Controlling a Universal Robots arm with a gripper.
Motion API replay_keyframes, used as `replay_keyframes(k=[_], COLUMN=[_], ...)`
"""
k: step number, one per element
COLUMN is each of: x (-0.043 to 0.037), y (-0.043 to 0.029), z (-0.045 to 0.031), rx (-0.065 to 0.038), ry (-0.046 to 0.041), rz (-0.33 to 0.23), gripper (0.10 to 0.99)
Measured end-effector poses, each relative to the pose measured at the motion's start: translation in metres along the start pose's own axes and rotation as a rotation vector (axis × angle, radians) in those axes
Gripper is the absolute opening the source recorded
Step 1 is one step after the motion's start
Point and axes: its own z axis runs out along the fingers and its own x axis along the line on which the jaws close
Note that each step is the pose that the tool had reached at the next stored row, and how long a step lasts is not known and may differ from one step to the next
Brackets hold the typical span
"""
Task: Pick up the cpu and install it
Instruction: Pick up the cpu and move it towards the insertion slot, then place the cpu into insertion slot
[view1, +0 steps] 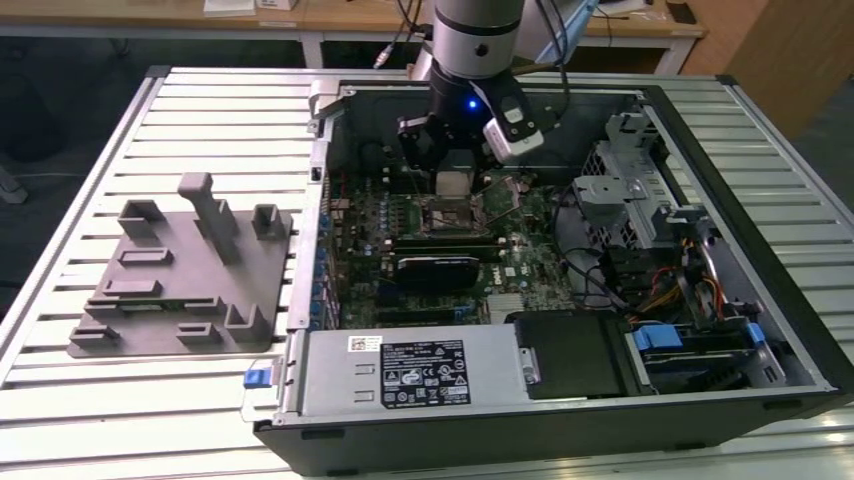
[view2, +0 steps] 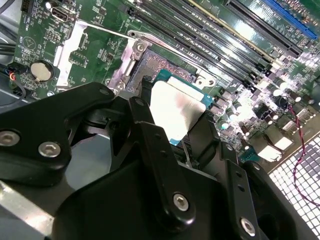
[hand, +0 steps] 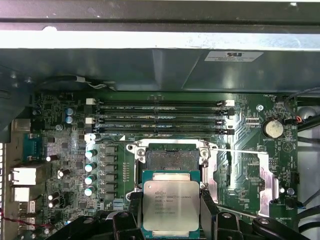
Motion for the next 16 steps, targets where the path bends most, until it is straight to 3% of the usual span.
replay_keyframes(k=[16], x=[-0.0003], y=[0.0], z=[0.0], rx=[0.0], ry=[-0.0004], rz=[0.012], gripper=[0.541])
